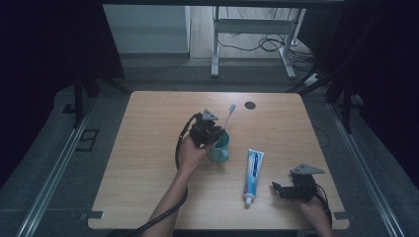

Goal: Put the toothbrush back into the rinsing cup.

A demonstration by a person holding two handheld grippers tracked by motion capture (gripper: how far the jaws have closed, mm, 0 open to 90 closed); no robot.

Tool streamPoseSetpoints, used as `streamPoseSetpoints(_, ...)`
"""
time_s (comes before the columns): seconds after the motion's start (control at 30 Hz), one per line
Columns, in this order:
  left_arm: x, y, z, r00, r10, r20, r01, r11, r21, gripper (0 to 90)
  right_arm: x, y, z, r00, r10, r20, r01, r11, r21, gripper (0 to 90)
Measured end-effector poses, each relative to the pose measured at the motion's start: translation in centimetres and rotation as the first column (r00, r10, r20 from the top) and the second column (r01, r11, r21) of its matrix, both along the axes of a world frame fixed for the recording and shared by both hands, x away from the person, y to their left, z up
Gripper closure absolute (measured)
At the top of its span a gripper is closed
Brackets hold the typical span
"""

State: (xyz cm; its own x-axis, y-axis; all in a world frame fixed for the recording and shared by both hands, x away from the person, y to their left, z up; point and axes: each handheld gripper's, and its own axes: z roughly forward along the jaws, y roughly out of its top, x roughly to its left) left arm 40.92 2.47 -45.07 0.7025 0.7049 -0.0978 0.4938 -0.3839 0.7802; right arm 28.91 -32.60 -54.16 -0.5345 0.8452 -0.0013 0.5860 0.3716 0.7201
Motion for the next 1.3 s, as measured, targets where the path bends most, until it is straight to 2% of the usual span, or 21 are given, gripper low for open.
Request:
streamPoseSetpoints(0.6, 0.4, -0.3, -1.7, 0.9988, 0.007, -0.048, -0.006, 0.9998, 0.017, 78.0, 0.0, 0.0, 0.0, 1.0000, -0.001, -0.001, 0.001, 1.000, 0.001, 9.3)
streamPoseSetpoints(0.8, 0.5, -0.3, -2.1, 0.9979, 0.008, -0.064, -0.006, 0.9994, 0.034, 77.8, 0.0, 0.0, 0.0, 1.0000, -0.002, -0.001, 0.002, 1.000, 0.001, 9.3)
streamPoseSetpoints(0.87, 0.5, -0.3, -2.2, 0.9974, 0.007, -0.071, -0.005, 0.9996, 0.027, 77.7, 0.0, 0.0, 0.0, 1.0000, -0.001, -0.002, 0.001, 1.000, 0.002, 9.3)
streamPoseSetpoints(1.1, 0.6, -0.2, -2.1, 0.9969, 0.010, -0.078, -0.008, 0.9994, 0.035, 75.4, 0.0, 0.0, 0.0, 1.0000, -0.001, -0.002, 0.001, 1.000, 0.001, 9.3)
streamPoseSetpoints(1.3, 0.4, 0.0, -1.7, 0.9971, 0.007, -0.076, -0.007, 1.0000, 0.004, 72.0, 0.0, 0.0, 0.0, 1.0000, -0.002, -0.001, 0.002, 1.000, 0.001, 9.3)
